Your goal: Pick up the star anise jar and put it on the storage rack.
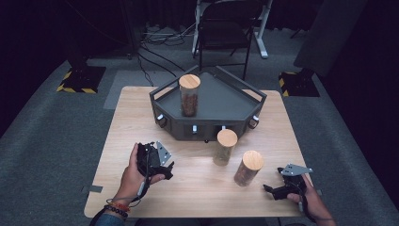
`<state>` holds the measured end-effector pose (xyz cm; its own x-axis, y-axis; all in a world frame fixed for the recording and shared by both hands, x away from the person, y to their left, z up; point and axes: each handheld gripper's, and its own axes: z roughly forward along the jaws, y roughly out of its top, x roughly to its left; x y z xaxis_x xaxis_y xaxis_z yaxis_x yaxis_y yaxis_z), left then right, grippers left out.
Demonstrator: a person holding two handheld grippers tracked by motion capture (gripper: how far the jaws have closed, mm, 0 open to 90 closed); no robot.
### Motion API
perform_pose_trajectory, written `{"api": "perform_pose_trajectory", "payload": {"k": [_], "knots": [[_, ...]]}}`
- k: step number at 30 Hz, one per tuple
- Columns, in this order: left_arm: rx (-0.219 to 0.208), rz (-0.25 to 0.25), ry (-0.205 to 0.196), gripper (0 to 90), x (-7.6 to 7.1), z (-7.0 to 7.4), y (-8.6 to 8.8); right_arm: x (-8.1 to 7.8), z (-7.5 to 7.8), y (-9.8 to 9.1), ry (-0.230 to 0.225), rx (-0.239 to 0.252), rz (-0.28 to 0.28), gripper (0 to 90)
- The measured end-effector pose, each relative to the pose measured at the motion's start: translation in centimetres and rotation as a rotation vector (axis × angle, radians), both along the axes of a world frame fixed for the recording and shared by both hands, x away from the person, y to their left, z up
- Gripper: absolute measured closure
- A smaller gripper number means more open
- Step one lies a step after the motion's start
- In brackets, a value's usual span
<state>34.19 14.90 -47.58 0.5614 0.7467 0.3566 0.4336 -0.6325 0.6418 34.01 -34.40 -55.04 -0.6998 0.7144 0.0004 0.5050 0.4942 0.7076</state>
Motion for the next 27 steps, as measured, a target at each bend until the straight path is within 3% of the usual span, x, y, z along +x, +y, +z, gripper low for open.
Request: {"api": "perform_pose_trajectory", "payload": {"k": [18, 20, 27], "knots": [[-0.017, 0.054, 0.090, 2.5, -1.1, -4.3, 2.5, 0.0, 0.0, 0.0, 0.000, 0.000, 0.000, 0.0], [0.001, 0.062, 0.098, 2.5, -1.3, -4.7, 2.7, 0.0, 0.0, 0.0, 0.000, 0.000, 0.000, 0.0], [-0.038, 0.084, 0.109, 2.5, -1.8, -5.4, 3.6, 0.0, 0.0, 0.0, 0.000, 0.000, 0.000, 0.0]]}}
